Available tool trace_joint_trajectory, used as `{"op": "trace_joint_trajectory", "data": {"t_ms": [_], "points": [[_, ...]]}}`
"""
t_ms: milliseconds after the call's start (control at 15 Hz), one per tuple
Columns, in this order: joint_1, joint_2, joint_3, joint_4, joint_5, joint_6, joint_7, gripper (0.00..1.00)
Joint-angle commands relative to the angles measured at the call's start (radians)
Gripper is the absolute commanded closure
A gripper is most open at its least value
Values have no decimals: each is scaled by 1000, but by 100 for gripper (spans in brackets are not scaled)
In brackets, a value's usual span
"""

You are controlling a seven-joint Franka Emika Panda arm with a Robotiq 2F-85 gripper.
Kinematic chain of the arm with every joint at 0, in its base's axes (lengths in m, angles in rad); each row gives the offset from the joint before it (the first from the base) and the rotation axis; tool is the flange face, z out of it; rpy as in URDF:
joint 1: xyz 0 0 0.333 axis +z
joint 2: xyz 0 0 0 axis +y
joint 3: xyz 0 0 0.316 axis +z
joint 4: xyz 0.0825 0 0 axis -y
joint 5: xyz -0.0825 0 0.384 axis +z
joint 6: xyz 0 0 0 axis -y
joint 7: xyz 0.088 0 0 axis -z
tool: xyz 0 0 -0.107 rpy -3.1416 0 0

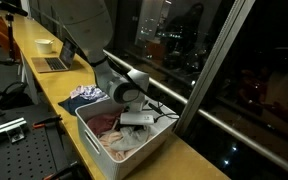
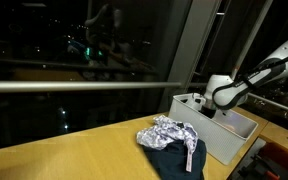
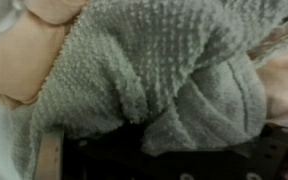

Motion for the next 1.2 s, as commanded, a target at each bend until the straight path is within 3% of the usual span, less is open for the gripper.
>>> {"op": "trace_joint_trajectory", "data": {"t_ms": [0, 200, 533, 800, 1133], "points": [[-27, 38, 8, 36, -18, -6, 34, 40], [-37, -31, 26, -7, -7, -7, 38, 61], [-42, -230, 61, -184, 5, 10, 59, 95], [20, -419, 41, -274, -42, -24, 140, 98], [114, -629, 42, -277, -191, -125, 286, 98]]}}
